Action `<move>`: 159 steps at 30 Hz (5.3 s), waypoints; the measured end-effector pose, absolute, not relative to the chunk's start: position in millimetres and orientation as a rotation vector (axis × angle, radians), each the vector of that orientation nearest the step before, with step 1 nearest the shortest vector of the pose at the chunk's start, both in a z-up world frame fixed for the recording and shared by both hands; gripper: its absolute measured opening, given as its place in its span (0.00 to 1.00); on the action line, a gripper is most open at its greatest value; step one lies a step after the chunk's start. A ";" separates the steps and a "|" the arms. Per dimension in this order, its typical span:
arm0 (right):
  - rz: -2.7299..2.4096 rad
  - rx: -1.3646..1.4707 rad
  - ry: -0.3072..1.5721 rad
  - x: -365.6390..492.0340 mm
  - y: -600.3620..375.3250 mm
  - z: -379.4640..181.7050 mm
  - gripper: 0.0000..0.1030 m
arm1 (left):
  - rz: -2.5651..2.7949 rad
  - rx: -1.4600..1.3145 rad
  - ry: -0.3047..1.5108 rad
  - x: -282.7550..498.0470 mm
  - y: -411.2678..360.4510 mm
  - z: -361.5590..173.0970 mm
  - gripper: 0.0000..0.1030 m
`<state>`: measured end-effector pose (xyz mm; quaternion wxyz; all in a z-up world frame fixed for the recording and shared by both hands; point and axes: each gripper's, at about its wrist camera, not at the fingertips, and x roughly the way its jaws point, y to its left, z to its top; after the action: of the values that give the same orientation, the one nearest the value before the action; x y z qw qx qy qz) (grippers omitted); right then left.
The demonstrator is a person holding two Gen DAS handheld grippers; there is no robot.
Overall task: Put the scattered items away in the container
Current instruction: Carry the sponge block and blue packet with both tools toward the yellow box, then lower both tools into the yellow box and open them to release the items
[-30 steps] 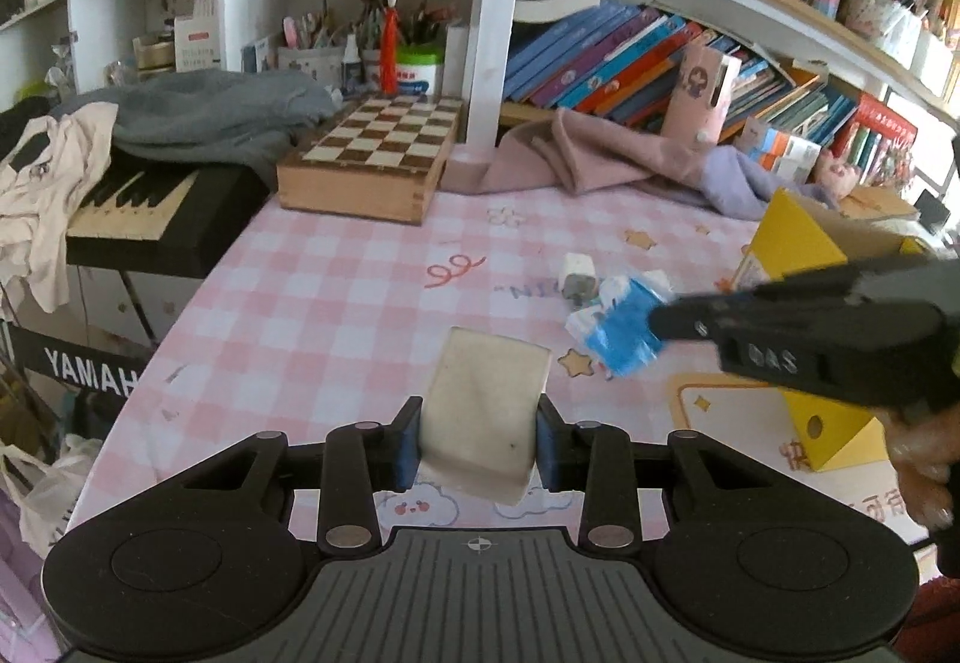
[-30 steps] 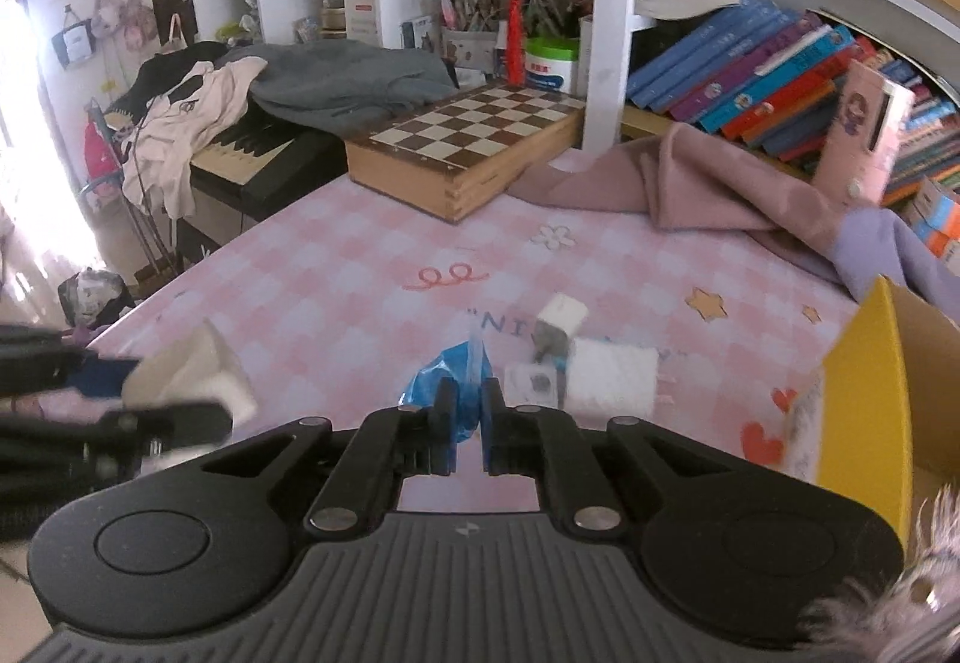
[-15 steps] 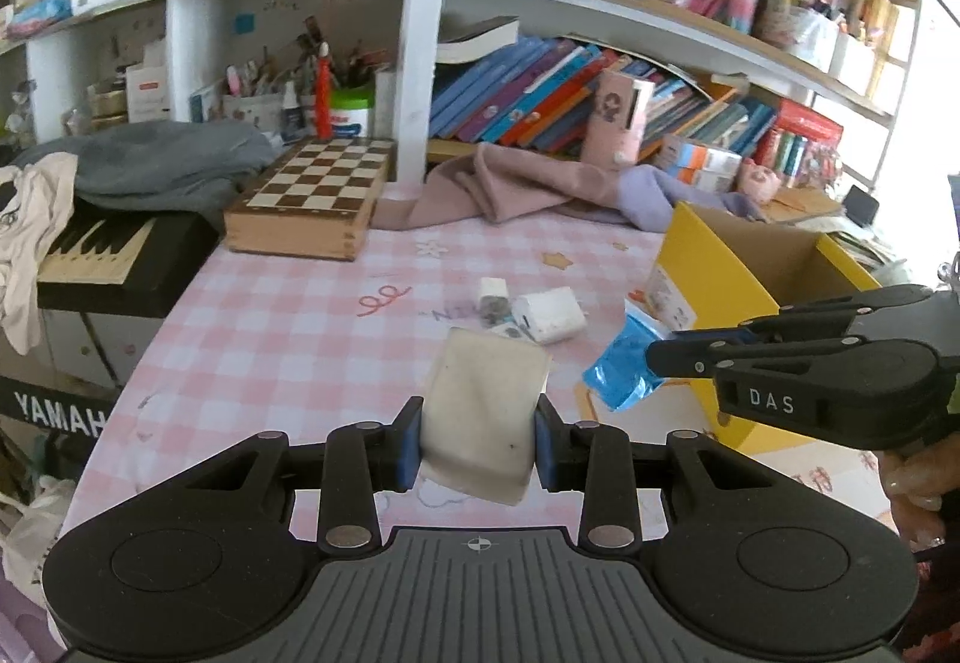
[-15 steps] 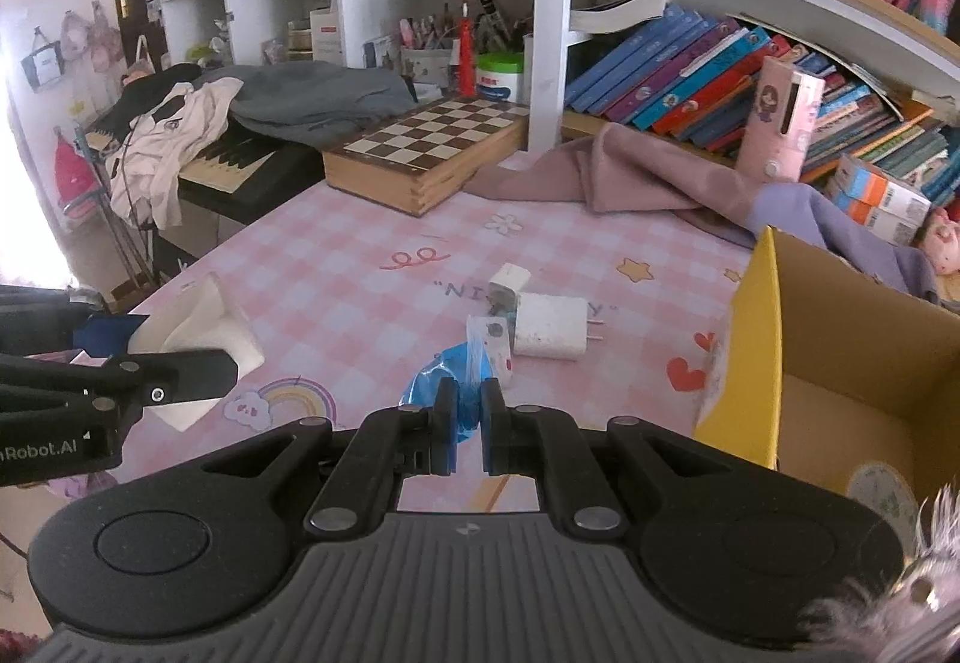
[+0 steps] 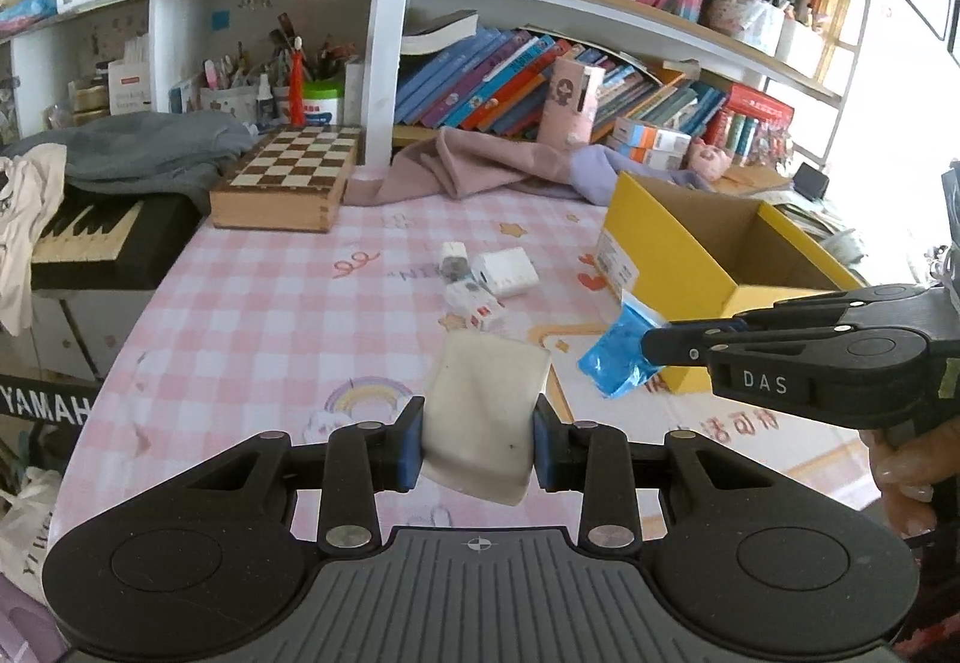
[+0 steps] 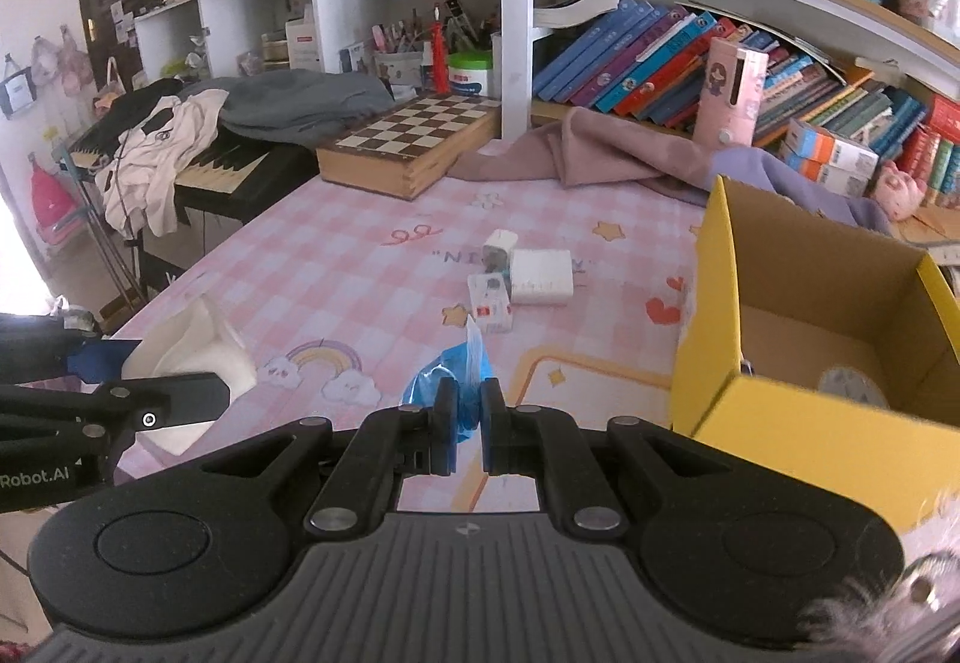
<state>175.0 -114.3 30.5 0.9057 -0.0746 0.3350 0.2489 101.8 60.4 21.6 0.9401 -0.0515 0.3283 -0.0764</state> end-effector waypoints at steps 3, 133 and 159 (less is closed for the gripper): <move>0.512 -0.151 0.690 156.3 -116.8 30.8 0.07 | -0.169 -0.105 0.668 87.0 58.4 22.5 0.31; 0.414 -0.328 0.800 398.2 -316.4 -4.8 0.07 | -0.393 0.211 0.775 316.4 -212.0 -13.9 0.31; 0.411 -0.221 0.685 375.9 -331.5 32.0 0.37 | -0.301 0.122 0.607 285.2 -202.3 20.9 0.70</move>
<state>375.9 -331.5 32.0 0.9153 -0.1072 0.3329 0.1998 285.2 -202.3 20.9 0.9414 0.0596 0.2973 -0.1477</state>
